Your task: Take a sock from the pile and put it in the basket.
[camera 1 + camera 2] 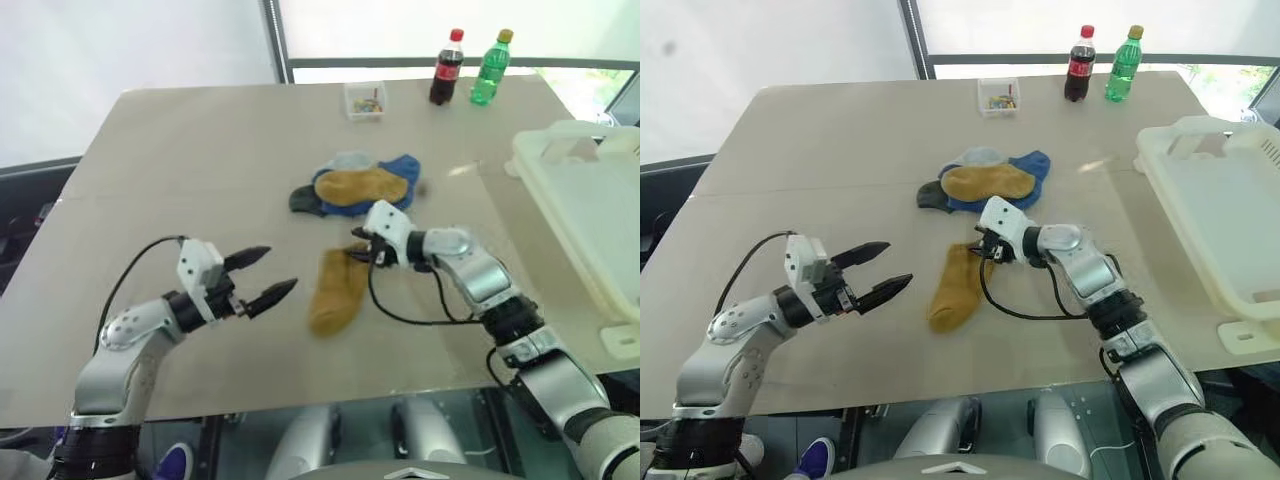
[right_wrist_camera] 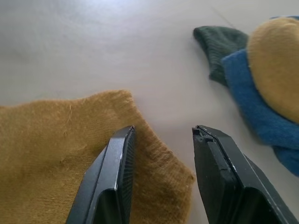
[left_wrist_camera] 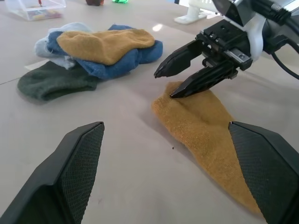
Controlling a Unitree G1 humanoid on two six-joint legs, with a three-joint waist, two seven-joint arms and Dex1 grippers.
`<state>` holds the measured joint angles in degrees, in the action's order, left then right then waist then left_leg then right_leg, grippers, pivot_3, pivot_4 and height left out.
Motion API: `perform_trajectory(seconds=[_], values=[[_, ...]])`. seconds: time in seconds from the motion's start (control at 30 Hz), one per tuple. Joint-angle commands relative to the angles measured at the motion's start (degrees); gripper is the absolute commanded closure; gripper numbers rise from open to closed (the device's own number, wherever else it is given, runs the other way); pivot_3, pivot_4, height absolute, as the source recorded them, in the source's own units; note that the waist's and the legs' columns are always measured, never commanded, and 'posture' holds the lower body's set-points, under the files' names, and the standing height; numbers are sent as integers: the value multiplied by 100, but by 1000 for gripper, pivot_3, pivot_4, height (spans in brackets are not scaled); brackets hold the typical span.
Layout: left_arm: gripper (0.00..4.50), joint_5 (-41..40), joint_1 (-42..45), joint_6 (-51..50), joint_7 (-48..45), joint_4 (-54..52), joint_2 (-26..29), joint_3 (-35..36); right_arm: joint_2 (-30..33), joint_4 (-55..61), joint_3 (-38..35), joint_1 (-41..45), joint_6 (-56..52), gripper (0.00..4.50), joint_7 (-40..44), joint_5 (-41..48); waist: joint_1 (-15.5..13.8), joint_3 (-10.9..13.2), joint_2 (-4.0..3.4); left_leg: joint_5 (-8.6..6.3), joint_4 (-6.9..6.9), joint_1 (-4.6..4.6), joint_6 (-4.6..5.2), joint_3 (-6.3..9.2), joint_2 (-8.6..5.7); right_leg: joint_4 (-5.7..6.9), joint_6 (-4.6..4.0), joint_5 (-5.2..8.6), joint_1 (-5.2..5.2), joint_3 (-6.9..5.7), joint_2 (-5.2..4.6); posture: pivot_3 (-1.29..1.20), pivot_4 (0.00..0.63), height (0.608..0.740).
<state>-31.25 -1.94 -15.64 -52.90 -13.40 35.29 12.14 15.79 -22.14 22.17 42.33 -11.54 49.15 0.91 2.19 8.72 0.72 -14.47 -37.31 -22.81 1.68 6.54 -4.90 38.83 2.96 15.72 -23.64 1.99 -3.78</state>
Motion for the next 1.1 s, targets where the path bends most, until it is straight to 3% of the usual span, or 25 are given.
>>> perform_trajectory(seconds=[0.03, 0.1, 0.13, 0.2, 0.27, 0.3, 0.53, 0.7, 0.97, 1.1], values=[[0, -105, -186, 95, 152, -414, -55, 238, 43, -568, 140, 235, 544, 2511, 293, -246, 2, 0, 0, 0, -1, 2, 0, 0, 0, 1, 0, 0, 0, 0, 1, 0, 150, 740], [0, -104, -265, 85, 233, -521, -91, 253, 130, -742, 227, 231, 643, 2511, 540, -344, -1, -1, -2, 0, -1, 5, 0, 1, 0, 2, 0, 0, 0, -2, 1, 0, 150, 740], [0, -112, -302, 78, 271, -564, -107, 267, 175, -757, 233, 199, 667, 2744, 628, -363, -7, -2, 0, 0, 0, 8, 0, 1, 0, 3, 0, 0, 2, -1, 1, 0, 150, 740], [0, -113, -359, 70, 335, -638, -135, 269, 280, -640, 188, 79, 598, 3327, 819, -312, -13, -2, 0, 0, -1, 9, 0, 3, 0, 2, 0, 0, 5, -3, 1, 0, 150, 740], [0, -107, -392, 78, 373, -662, -152, 254, 479, -241, 81, -223, 325, 4319, 941, -213, -29, -3, 0, 0, -1, 9, 0, 2, 0, 1, 0, 0, 6, -3, 0, 0, 150, 740], [0, -102, -402, 82, 387, -669, -159, 241, 557, -75, 22, -354, 209, 4473, 919, -198, -50, -5, -1, 0, -1, 9, 0, 3, 0, 1, 0, 0, 7, -4, -1, 0, 150, 740], [0, -126, -175, 83, 161, -490, -128, 36, 588, 2290, -1144, -1801, -2416, 4473, -369, 429, -210, -12, -2, -1, -2, 8, 0, 8, -1, 2, 0, 0, 8, -8, -4, 0, 150, 740], [0, -30, 200, 61, -56, -192, -112, -206, 537, 4292, -1618, -2993, -4224, 4473, -1512, 380, -296, -19, -2, -2, -1, 8, 2, 11, -5, 2, 0, 0, 9, -11, -9, 0, 150, 740], [0, 96, 770, 125, -492, 394, -41, -477, 576, 5880, -1217, -3645, -5991, 4473, -2868, -10, -295, -29, 5, -2, -1, 9, 2, 13, -7, 2, 0, 0, 10, -15, -12, 0, 150, 740], [0, 187, 1012, 153, -635, 642, -15, -562, 120, 6090, -1358, -3781, -6402, 4473, -3273, 96, -301, -38, 19, -1, -1, 9, 1, 19, -7, 1, 0, 1, 14, -23, -12, 0, 150, 740]])
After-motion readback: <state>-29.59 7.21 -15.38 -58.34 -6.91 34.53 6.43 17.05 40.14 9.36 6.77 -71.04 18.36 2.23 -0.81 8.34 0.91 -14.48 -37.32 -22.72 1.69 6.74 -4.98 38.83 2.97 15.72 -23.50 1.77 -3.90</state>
